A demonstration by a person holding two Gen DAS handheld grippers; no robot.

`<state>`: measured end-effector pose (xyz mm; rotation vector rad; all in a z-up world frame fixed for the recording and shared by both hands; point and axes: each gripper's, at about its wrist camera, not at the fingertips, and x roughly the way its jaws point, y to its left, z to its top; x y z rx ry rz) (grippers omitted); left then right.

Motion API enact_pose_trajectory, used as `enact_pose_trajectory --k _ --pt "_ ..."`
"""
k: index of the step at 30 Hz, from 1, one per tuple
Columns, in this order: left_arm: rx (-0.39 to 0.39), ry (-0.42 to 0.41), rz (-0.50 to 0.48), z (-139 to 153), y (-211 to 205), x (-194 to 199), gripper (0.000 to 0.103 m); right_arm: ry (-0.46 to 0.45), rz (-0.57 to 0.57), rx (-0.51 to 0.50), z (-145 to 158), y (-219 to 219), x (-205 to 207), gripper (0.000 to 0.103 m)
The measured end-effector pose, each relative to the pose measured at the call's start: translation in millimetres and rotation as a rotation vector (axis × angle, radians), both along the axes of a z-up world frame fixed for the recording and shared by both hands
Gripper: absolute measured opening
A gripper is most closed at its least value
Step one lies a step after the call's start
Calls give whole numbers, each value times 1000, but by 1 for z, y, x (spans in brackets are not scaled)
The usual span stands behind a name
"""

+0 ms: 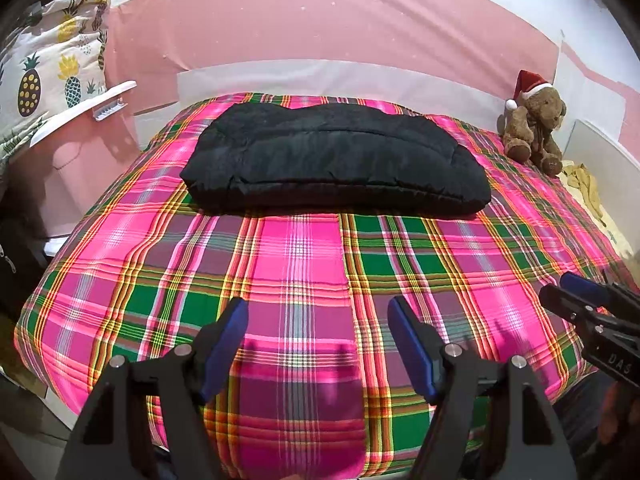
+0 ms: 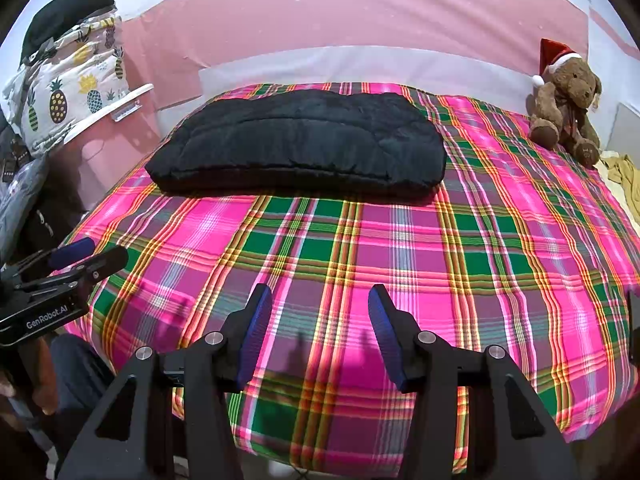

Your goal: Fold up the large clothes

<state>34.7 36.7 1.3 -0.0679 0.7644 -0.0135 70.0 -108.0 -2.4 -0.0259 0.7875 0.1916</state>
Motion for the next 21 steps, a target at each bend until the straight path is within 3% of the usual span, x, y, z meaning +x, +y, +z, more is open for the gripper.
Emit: enact_pose_trajectory --k 21 --pt "8 2 13 -2 2 0 74 14 -3 -12 -2 3 1 51"
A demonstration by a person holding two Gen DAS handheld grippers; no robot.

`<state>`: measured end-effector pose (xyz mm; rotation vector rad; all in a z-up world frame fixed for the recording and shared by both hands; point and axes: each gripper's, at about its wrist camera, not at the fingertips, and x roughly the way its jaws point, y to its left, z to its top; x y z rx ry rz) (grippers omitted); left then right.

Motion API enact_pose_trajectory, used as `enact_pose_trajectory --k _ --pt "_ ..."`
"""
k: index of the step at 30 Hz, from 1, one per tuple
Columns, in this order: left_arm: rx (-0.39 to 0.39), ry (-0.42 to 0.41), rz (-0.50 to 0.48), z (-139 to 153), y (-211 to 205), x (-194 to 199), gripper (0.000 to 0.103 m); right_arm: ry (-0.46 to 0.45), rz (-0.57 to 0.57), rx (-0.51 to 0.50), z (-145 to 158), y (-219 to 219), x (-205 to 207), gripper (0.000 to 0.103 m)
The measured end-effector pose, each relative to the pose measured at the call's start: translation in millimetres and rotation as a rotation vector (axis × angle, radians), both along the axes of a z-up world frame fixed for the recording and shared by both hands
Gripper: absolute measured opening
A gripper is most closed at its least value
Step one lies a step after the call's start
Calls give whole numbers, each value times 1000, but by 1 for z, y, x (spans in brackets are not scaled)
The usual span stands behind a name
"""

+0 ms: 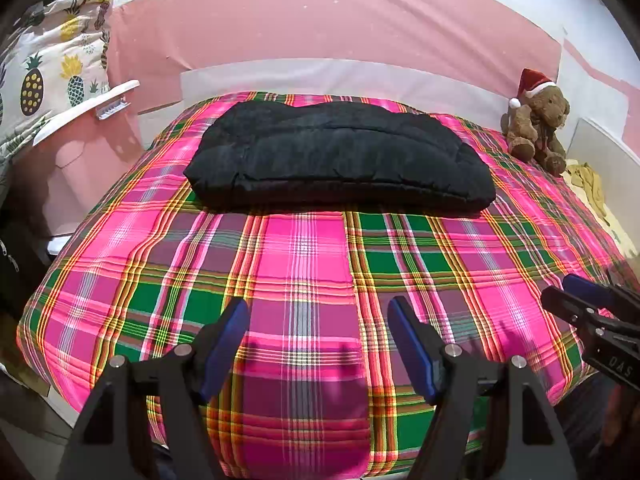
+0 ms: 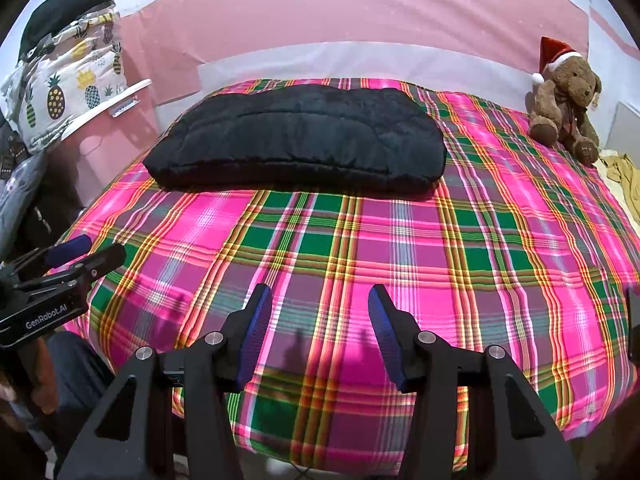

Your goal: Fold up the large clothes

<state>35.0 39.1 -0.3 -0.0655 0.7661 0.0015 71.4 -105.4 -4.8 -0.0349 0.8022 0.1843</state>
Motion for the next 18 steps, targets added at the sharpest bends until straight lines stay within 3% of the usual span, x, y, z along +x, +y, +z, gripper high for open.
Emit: enact_pose_trajectory --k 18 --pt "-7 25 22 -15 5 8 74 14 -11 -9 -6 0 5 51"
